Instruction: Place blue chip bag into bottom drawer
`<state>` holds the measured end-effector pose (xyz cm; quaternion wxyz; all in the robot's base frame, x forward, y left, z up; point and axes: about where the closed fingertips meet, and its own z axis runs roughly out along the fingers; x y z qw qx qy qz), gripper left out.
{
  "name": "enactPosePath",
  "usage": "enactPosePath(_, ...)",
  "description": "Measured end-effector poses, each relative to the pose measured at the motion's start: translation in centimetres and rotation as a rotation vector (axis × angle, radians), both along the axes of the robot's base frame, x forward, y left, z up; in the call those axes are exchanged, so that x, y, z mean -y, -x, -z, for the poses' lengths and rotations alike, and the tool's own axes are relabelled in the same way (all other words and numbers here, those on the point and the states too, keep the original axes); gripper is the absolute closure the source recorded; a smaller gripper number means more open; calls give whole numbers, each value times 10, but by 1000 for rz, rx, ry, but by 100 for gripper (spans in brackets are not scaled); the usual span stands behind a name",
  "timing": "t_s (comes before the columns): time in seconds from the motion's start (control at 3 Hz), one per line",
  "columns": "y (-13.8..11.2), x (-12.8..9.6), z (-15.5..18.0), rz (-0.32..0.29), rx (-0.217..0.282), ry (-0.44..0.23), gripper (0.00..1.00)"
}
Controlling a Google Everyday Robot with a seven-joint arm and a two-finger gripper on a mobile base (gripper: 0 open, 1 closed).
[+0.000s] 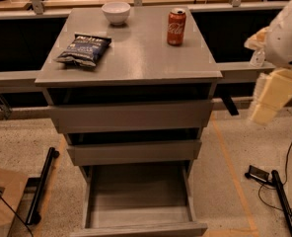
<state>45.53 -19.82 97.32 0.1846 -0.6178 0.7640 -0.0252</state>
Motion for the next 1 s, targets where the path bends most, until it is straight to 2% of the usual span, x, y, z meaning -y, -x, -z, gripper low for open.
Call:
enactPosePath(0.33, -33, -34, 8, -60, 49, -115, 0)
enactPosePath(0.67, -71, -86, 22, -105, 74, -305, 0)
enactPosePath(1.0, -75, -93, 21, -104, 81, -335, 0)
